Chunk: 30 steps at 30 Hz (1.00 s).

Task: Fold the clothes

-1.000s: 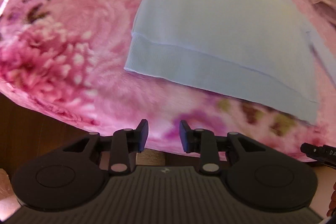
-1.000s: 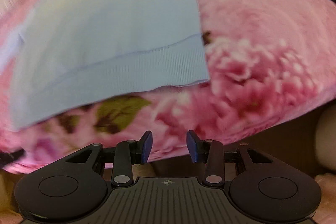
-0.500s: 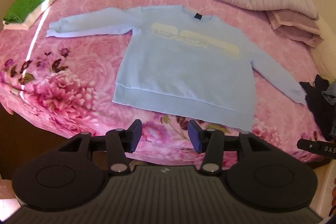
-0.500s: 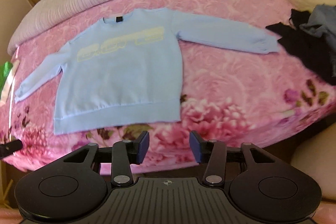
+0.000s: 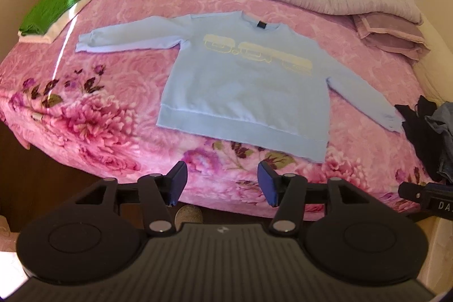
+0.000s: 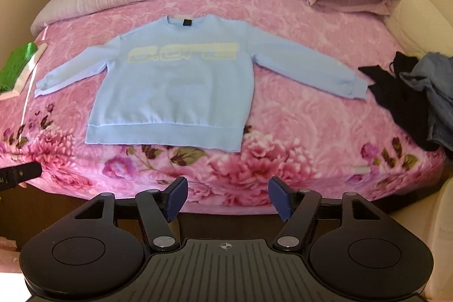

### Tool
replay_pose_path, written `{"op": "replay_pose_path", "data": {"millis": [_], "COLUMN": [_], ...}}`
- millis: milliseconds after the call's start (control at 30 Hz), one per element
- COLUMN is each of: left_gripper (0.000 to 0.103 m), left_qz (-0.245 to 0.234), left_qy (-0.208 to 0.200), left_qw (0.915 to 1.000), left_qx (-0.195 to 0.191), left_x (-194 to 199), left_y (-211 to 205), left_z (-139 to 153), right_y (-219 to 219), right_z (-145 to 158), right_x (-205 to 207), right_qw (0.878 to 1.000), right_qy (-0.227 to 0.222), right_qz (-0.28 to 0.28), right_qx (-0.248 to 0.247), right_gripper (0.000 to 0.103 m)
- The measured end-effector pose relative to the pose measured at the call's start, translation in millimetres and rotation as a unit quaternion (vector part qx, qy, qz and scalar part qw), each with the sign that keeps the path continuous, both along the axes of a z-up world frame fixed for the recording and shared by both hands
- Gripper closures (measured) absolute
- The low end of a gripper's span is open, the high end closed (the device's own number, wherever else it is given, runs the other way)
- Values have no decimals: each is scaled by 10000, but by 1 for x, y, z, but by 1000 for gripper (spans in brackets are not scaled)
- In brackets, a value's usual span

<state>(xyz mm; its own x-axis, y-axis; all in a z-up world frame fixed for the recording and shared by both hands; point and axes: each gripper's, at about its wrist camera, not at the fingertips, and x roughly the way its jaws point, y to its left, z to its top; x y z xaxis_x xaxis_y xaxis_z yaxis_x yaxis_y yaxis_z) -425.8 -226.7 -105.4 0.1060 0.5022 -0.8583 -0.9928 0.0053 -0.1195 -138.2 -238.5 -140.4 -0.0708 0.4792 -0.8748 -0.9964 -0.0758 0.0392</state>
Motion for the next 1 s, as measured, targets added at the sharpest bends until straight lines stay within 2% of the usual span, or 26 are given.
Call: {"op": "replay_pose_path", "data": {"millis": [400, 1000], "left_gripper": [46, 45], "left_qz": [-121, 270], "left_qy": [66, 360], "left_qw": [9995, 9988], "left_qx": [279, 201], "left_x": [17, -10], "left_y": [-3, -24], "left_z": [33, 38], "right_y": [-3, 0], "right_z": [22, 15], "right_x": [14, -15], "right_qw": [9997, 9989], "right_qy": [61, 258], "right_qz": [-20, 376], "right_qx": [217, 55], "right_gripper": [36, 36]}}
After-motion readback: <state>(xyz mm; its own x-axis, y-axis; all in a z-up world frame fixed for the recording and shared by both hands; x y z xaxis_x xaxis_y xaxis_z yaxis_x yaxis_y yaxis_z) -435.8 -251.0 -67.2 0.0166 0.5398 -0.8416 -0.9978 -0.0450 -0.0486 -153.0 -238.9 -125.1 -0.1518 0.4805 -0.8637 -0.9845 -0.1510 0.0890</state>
